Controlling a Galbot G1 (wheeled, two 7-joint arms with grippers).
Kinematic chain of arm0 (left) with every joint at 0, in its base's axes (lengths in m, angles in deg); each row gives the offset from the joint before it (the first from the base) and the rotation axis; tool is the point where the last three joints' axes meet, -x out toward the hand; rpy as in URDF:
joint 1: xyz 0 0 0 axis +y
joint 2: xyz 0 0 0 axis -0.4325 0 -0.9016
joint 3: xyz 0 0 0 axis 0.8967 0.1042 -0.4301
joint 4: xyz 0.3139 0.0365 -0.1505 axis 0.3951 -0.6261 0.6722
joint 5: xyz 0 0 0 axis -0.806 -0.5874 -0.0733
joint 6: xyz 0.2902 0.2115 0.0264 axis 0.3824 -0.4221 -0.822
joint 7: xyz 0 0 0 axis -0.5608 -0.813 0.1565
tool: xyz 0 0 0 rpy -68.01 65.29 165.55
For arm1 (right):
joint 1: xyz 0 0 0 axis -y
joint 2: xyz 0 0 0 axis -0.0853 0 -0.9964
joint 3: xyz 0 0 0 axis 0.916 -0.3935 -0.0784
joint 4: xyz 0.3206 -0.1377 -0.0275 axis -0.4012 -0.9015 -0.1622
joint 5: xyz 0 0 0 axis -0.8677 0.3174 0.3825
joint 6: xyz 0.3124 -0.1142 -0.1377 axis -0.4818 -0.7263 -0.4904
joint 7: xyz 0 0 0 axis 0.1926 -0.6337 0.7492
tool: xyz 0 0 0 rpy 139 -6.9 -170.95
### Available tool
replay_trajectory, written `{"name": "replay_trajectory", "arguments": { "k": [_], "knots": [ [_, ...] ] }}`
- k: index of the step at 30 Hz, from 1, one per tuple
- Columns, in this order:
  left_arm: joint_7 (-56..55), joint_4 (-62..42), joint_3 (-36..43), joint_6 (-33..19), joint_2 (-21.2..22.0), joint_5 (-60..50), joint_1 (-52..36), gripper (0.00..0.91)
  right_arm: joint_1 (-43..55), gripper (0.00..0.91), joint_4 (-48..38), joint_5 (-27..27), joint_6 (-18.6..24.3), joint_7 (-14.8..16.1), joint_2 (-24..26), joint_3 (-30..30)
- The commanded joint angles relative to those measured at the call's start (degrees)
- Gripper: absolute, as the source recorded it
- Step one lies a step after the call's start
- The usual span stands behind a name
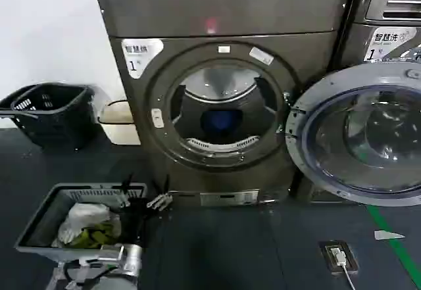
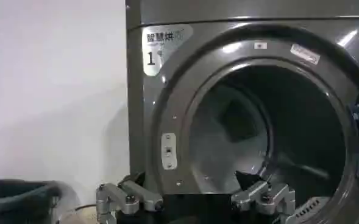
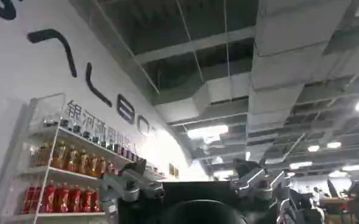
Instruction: Grasp the clothes from the dryer.
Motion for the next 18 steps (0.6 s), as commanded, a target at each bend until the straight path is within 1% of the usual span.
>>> {"name": "replay_trajectory", "arguments": {
  "k": [1,2,3,7,18],
  "knots": [
    [0.1,0.1,0.0,0.0,0.1,-0.3,0.1,0.907,0.0,0.907,0.1,0.0,2.6,0.7,-0.1,-0.4],
    [0.1,0.1,-0.1,0.0,0.0,-0.3,0.1,0.907,0.0,0.907,0.2,-0.4,4.0,0.6,-0.1,-0.5],
    [0.1,0.1,-0.1,0.0,0.0,-0.2,0.1,0.907,0.0,0.907,0.2,-0.7,4.2,0.5,-0.1,-0.5],
    [0.1,0.2,-0.1,0.0,-0.2,-0.2,0.0,0.907,-0.2,0.907,0.4,-1.8,4.2,0.2,-0.1,-0.3],
    [0.1,0.6,-0.2,0.1,-0.4,-0.3,0.3,0.907,-0.2,0.907,0.6,-2.0,4.1,0.4,0.0,-0.3]
  ]
}}
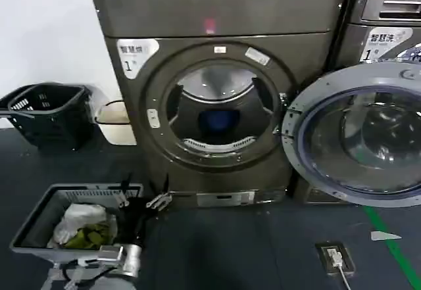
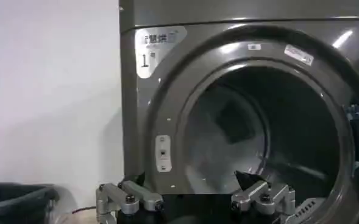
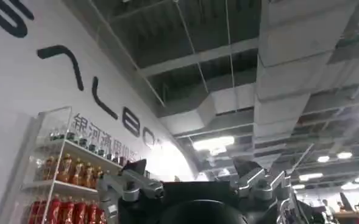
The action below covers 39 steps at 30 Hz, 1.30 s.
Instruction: Grasp the clothes from the dryer.
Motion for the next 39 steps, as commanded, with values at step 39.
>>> {"name": "replay_trajectory", "arguments": {
  "k": [39],
  "knots": [
    [0.2,-1.8,-0.4,0.6,-0.1,0.8,-2.5,0.907,0.3,0.907,0.6,-0.2,0.9,0.7,-0.5,0.1]
  ]
}}
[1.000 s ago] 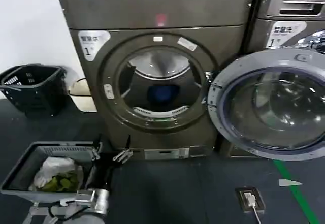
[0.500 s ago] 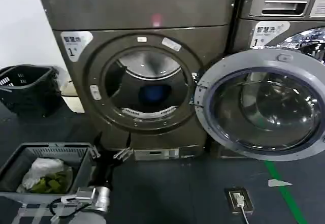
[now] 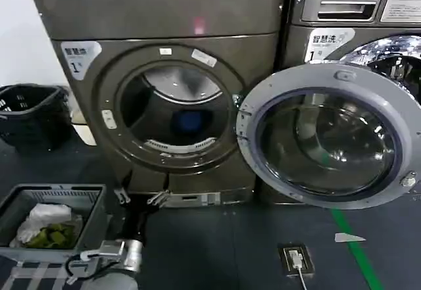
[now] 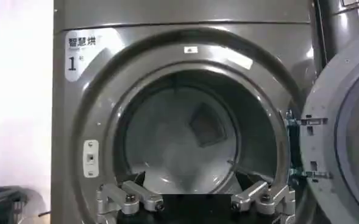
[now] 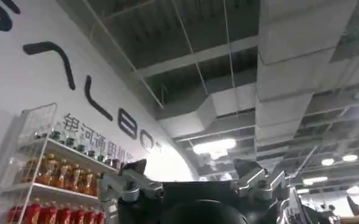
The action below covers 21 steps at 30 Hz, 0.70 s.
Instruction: Grasp the clothes from the dryer.
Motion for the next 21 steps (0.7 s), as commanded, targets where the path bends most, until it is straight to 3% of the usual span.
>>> {"name": "replay_trajectory", "arguments": {
  "k": [1,21],
  "knots": [
    [-0.1,-0.3,-0.4,0.0,-0.3,0.3,-0.5,0.907,-0.4,0.907,0.2,-0.1,0.0,0.0,0.1,0.4],
    [-0.2,-0.3,-1.2,0.5,-0.2,0.9,-2.1,0.907,-0.7,0.907,-1.3,0.1,8.4,0.9,0.2,-0.2]
  ]
}}
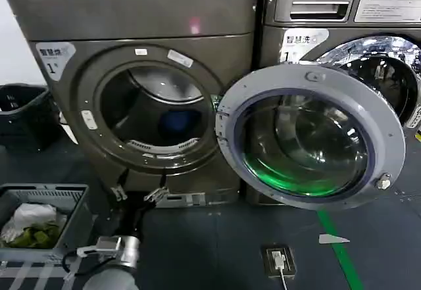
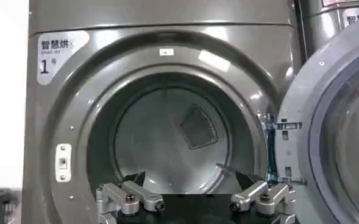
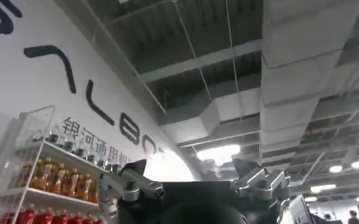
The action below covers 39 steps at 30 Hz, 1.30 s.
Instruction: Grasp the clothes from the dryer.
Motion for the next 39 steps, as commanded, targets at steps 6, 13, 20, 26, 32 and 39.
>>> {"name": "replay_trajectory", "arguments": {
  "k": [6,13,20,26,32,39],
  "knots": [
    [0.0,-0.2,0.0,0.2,-0.4,0.4,-0.9,0.907,-0.4,0.907,-0.1,0.3,2.7,0.8,-0.2,0.4],
    [0.0,-0.3,0.1,0.3,-0.3,0.4,-1.1,0.907,-0.8,0.907,-0.4,0.4,2.9,1.1,-0.1,1.0],
    [0.0,-0.4,0.2,0.3,-0.4,0.6,-1.1,0.907,-0.8,0.907,-0.2,0.5,3.0,1.0,-0.1,0.9],
    [-0.1,-0.4,0.1,0.3,-0.6,0.7,-1.1,0.907,-0.8,0.907,-0.2,0.6,2.9,1.1,-0.2,0.8],
    [0.0,-0.5,0.3,0.4,-0.6,0.7,-1.1,0.907,-0.9,0.907,0.0,0.6,2.9,1.2,-0.4,0.9],
    [0.0,-1.1,0.2,0.3,-0.4,0.6,-1.8,0.907,-0.9,0.907,-0.3,0.6,3.0,1.2,-0.3,1.1]
  ]
}}
